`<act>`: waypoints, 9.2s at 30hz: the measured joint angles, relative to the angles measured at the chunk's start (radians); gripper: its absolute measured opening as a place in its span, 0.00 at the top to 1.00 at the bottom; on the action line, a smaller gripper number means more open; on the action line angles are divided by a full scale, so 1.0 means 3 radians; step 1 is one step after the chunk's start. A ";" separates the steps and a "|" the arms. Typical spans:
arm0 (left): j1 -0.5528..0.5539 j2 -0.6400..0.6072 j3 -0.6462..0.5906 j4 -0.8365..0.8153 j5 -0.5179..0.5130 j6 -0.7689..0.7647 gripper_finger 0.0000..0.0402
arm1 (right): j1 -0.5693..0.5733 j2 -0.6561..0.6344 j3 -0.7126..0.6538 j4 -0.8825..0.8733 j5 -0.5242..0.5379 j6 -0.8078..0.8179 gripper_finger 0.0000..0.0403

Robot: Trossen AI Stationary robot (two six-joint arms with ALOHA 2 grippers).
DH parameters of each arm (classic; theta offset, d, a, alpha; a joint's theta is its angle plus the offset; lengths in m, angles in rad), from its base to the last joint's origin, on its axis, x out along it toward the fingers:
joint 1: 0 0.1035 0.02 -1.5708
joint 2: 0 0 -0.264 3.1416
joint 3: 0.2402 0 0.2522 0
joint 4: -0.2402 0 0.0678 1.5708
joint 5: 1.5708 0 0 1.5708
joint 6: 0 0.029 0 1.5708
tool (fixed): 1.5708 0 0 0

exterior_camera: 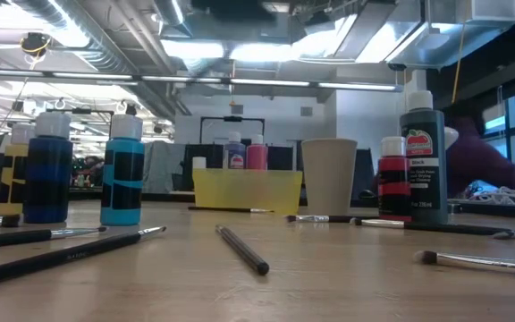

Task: Pick & Place Paint Supplies
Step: Put the black paintbrush into the white cup, then put the large black paint bottle into the yellow bin

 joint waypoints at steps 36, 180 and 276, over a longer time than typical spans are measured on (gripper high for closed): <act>-0.0141 0.0062 -0.1393 0.4179 0.0842 -0.0402 0.99 | -0.0421 0.0019 -0.1389 0.4129 -0.0022 -0.2524 0.45; 0.0132 -0.1138 -0.1393 0.1354 0.0314 -0.0668 0.69 | -0.2566 -0.1026 -0.3132 0.4433 -0.1753 -0.2054 0.97; 0.0128 -0.1138 -0.1390 0.1217 0.0305 -0.0662 0.69 | -0.2563 -0.1041 -0.3131 0.4126 -0.1741 -0.1811 0.54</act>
